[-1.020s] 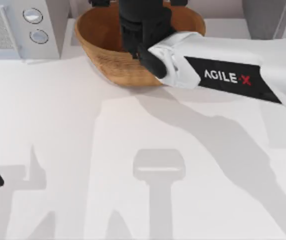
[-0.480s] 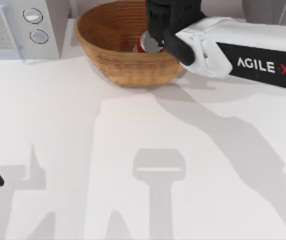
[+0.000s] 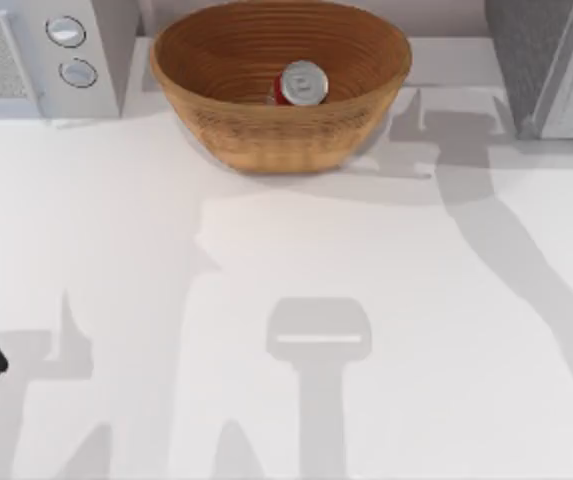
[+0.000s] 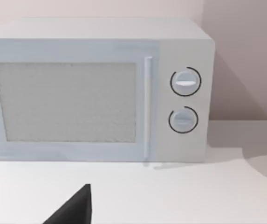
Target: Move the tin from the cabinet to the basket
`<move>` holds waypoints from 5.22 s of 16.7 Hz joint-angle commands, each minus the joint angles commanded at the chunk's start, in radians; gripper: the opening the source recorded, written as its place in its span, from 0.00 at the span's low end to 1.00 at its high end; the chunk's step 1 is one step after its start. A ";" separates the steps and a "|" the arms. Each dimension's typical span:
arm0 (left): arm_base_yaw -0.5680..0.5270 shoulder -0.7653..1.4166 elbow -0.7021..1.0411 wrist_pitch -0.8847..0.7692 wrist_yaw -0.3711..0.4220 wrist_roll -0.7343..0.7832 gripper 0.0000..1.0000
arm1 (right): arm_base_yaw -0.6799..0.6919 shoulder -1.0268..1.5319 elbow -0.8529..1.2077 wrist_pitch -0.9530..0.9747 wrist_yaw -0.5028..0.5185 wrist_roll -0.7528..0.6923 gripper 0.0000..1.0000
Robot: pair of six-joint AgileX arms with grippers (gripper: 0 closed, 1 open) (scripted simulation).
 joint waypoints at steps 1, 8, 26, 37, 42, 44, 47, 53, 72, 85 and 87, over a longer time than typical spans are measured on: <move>0.000 0.000 0.000 0.000 0.000 0.000 1.00 | -0.034 -0.112 -0.084 -0.027 -0.028 0.000 1.00; 0.000 0.000 0.000 0.000 0.000 0.000 1.00 | -0.258 -0.908 -0.677 -0.188 -0.267 -0.024 1.00; 0.000 0.000 0.000 0.000 0.000 0.000 1.00 | -0.433 -1.441 -1.141 -0.238 -0.527 -0.059 1.00; 0.000 0.000 0.000 0.000 0.000 0.000 1.00 | -0.979 -0.645 -0.948 0.398 -1.060 -0.046 1.00; 0.000 0.000 0.000 0.000 0.000 0.000 1.00 | -1.252 -0.211 -0.854 0.720 -1.326 -0.038 1.00; 0.000 0.000 0.000 0.000 0.000 0.000 1.00 | -1.334 -0.080 -0.825 0.818 -1.408 -0.036 1.00; 0.000 0.000 0.000 0.000 0.000 0.000 1.00 | -1.414 0.043 -0.795 0.913 -1.488 -0.033 1.00; 0.000 0.000 0.000 0.000 0.000 0.000 1.00 | -1.430 0.070 -0.792 0.932 -1.506 -0.032 1.00; 0.000 0.000 0.000 0.000 0.000 0.000 1.00 | -1.468 -0.057 0.271 -0.287 -1.546 -0.033 1.00; 0.000 0.000 0.000 0.000 0.000 0.000 1.00 | -1.454 -0.138 0.588 -0.652 -1.531 -0.032 1.00; 0.000 0.000 0.000 0.000 0.000 0.000 1.00 | -1.422 -0.141 0.587 -0.652 -1.502 -0.030 1.00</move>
